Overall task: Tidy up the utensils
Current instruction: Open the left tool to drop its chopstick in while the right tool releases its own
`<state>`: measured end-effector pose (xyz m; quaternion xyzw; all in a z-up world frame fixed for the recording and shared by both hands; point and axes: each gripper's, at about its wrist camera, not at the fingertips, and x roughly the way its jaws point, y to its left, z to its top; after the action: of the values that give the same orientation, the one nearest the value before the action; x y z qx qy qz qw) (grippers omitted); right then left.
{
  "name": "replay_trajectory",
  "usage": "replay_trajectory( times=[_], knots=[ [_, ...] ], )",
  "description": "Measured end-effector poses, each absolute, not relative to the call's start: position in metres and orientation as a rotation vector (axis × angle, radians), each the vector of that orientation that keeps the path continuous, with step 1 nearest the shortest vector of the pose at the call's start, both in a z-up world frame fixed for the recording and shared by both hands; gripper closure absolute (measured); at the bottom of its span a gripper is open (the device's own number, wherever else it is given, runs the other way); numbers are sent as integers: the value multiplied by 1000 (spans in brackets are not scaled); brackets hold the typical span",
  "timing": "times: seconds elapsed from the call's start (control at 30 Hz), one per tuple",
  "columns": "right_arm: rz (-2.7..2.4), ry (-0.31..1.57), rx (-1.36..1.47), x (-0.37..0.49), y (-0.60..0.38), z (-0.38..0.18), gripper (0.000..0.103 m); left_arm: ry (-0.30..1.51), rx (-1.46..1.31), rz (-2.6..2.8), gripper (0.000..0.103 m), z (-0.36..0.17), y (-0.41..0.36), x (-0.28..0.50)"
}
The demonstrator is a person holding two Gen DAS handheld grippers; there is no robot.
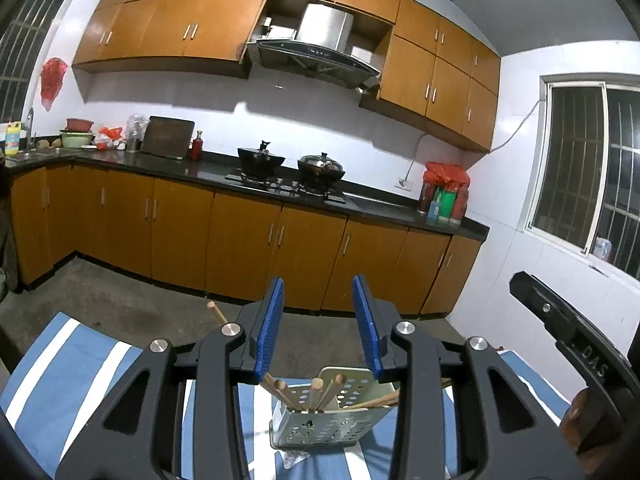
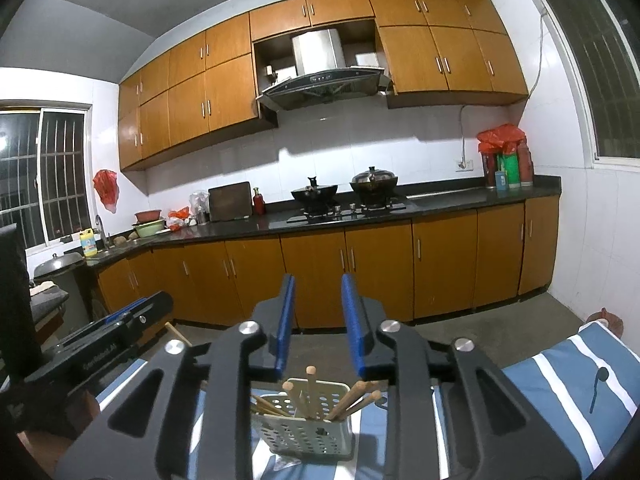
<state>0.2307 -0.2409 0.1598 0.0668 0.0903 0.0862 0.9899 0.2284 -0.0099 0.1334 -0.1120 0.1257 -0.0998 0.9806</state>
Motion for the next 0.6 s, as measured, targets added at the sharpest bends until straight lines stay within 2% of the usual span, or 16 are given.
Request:
replay_trajectory(
  times=[0.27,0.37,0.53,0.6],
  knots=[
    [177,158,135,192,-247,161,53,210,-263,-203,54,143,14,194],
    [165,147,148,173,-251,158,39,184,-266,-188,42,145,23,177],
    [115,115,113,137,-250,147,9,148,-206,-114,10,137,35,141],
    [77,102,90,122,-248,139,4,149,-179,-85,6,129,37,129]
  ],
)
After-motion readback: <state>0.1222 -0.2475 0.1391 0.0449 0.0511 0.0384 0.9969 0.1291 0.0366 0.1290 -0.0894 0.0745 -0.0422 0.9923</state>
